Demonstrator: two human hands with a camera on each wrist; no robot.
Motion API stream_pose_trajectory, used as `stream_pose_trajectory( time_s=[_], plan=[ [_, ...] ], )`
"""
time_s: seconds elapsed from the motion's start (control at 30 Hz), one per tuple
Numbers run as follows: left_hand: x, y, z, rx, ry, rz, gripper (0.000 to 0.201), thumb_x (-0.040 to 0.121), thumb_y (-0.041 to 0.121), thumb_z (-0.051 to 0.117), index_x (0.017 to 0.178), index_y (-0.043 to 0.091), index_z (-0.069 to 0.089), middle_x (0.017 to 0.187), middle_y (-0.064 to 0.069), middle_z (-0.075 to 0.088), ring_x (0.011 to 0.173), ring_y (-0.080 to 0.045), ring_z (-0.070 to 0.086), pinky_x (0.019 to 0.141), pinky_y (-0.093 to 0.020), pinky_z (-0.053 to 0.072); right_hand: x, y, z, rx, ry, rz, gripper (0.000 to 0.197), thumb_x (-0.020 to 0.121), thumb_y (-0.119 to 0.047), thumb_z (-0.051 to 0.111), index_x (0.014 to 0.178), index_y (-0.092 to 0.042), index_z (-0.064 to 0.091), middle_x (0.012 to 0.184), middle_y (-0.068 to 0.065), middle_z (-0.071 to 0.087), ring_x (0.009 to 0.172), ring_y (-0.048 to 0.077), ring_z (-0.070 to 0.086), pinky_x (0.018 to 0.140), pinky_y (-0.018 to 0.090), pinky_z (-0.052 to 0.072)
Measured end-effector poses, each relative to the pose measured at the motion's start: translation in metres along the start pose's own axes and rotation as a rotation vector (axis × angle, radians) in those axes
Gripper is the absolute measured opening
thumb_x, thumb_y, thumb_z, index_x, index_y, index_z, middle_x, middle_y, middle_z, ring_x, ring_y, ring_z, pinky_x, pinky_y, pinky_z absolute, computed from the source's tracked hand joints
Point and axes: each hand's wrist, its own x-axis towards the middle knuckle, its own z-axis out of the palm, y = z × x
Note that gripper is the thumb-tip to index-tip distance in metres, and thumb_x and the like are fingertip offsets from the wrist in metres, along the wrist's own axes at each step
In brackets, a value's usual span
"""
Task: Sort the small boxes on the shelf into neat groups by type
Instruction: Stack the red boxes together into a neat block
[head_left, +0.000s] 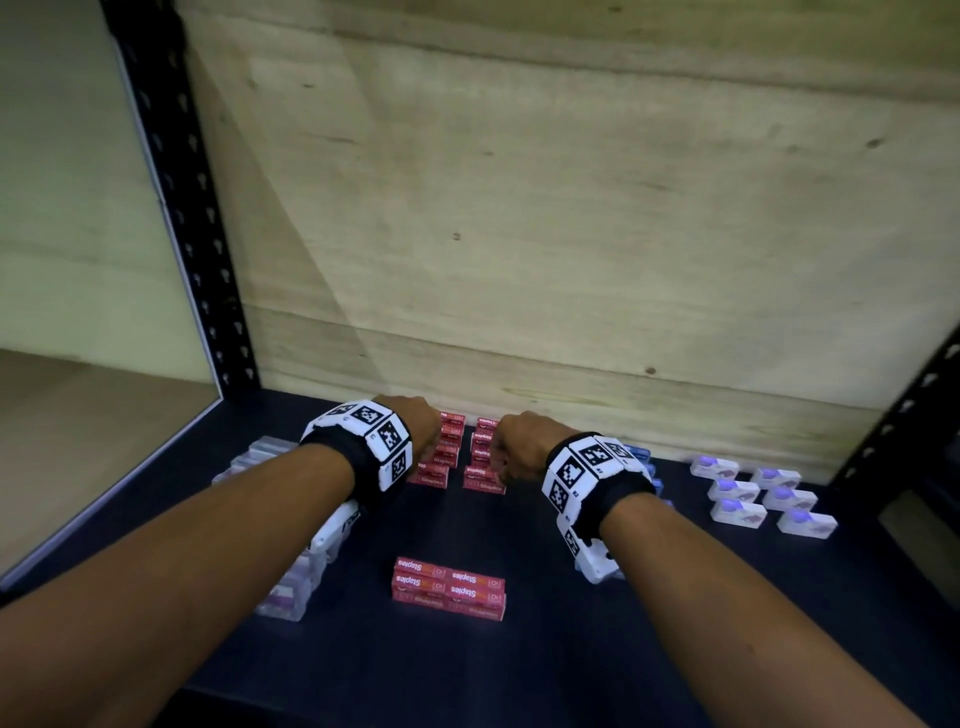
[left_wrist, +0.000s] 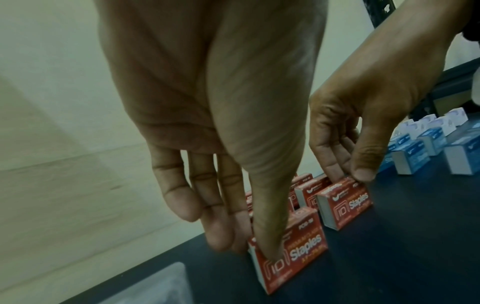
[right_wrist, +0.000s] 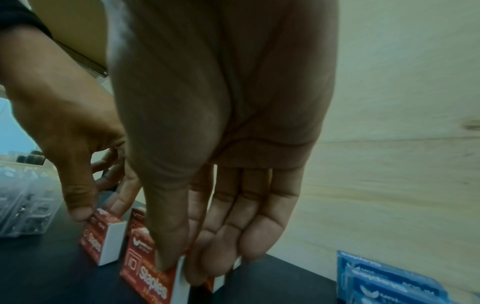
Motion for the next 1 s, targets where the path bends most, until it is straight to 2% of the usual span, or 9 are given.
stream_pose_trajectory(
  time_s=[0.2,0.3,0.4,0.5,0.57,0.7,0.83,0.9,1.0],
  plan=[
    [-0.007,0.001,0.004,-0.030,0.002,0.035,0.027,0.076,0.021,0.080,0.102,0.025,0.073,0.107,0.004,0.068,0.096,-0.018,0.066,0.072,-0.027,0.050,-0.006,0.000,0.001,0.029,-0.020,-0.033,0.017,0.084,-0.015,0.070,0.099,-0.010,0.070,0.100,0.008,0.072,0.091,0.026,0.068,0.086,0.041,0.057],
    [-0.012,0.003,0.004,-0.045,-0.057,0.100,0.028,0.078,0.020,0.079,0.106,0.021,0.074,0.109,0.004,0.070,0.098,-0.015,0.064,0.070,-0.023,0.046,-0.013,-0.002,0.003,0.037,-0.054,-0.066,0.014,0.083,-0.015,0.071,0.097,-0.012,0.072,0.099,0.005,0.072,0.092,0.023,0.068,0.086,0.041,0.057],
    [-0.018,0.005,0.003,-0.059,-0.126,0.165,0.029,0.081,0.017,0.077,0.109,0.016,0.074,0.110,0.001,0.070,0.085,-0.009,0.056,0.056,-0.014,0.040,-0.021,-0.004,0.006,0.050,-0.086,-0.103,0.012,0.082,-0.015,0.071,0.094,-0.016,0.075,0.097,0.001,0.073,0.091,0.020,0.068,0.084,0.037,0.058],
    [-0.023,0.004,0.003,-0.092,-0.178,0.194,0.028,0.080,0.016,0.078,0.108,0.013,0.074,0.093,0.001,0.068,0.065,-0.001,0.052,0.042,-0.005,0.037,-0.028,-0.005,0.007,0.069,-0.166,-0.095,0.011,0.081,-0.018,0.073,0.092,-0.018,0.075,0.095,-0.002,0.074,0.091,0.017,0.069,0.086,0.039,0.058],
    [-0.028,0.003,0.005,-0.117,-0.186,0.198,0.028,0.079,0.015,0.079,0.106,0.013,0.075,0.085,0.004,0.066,0.057,0.003,0.049,0.039,-0.001,0.034,-0.034,-0.005,0.006,0.098,-0.204,-0.097,0.011,0.081,-0.019,0.074,0.093,-0.018,0.077,0.096,-0.003,0.075,0.091,0.014,0.069,0.087,0.038,0.058],
    [-0.037,0.003,0.011,-0.165,-0.195,0.191,0.028,0.078,0.017,0.080,0.105,0.014,0.075,0.095,0.002,0.071,0.061,0.005,0.051,0.039,0.000,0.034,-0.046,-0.006,0.008,0.128,-0.244,-0.104,0.014,0.081,-0.020,0.076,0.095,-0.019,0.077,0.097,-0.006,0.074,0.088,0.010,0.066,0.089,0.033,0.056],
    [-0.049,0.004,0.016,-0.194,-0.193,0.194,0.029,0.078,0.019,0.080,0.106,0.015,0.074,0.089,0.008,0.068,0.062,0.005,0.051,0.040,0.001,0.034,-0.059,-0.008,0.010,0.145,-0.266,-0.104,0.013,0.082,-0.021,0.076,0.095,-0.021,0.076,0.094,-0.010,0.071,0.092,0.009,0.062,0.093,0.033,0.053],
    [-0.054,0.004,0.018,-0.198,-0.200,0.202,0.029,0.079,0.020,0.080,0.106,0.015,0.074,0.081,0.012,0.065,0.060,0.006,0.051,0.044,-0.002,0.037,-0.064,-0.009,0.011,0.148,-0.267,-0.111,0.013,0.082,-0.021,0.076,0.095,-0.021,0.077,0.098,-0.009,0.072,0.095,0.009,0.063,0.095,0.033,0.052],
    [-0.061,0.005,0.020,-0.201,-0.210,0.195,0.028,0.079,0.019,0.079,0.106,0.016,0.074,0.086,0.012,0.066,0.065,0.006,0.053,0.055,-0.009,0.040,-0.069,-0.009,0.015,0.144,-0.278,-0.115,0.012,0.080,-0.022,0.076,0.093,-0.021,0.077,0.092,-0.012,0.073,0.095,0.008,0.064,0.097,0.034,0.052]
  ],
)
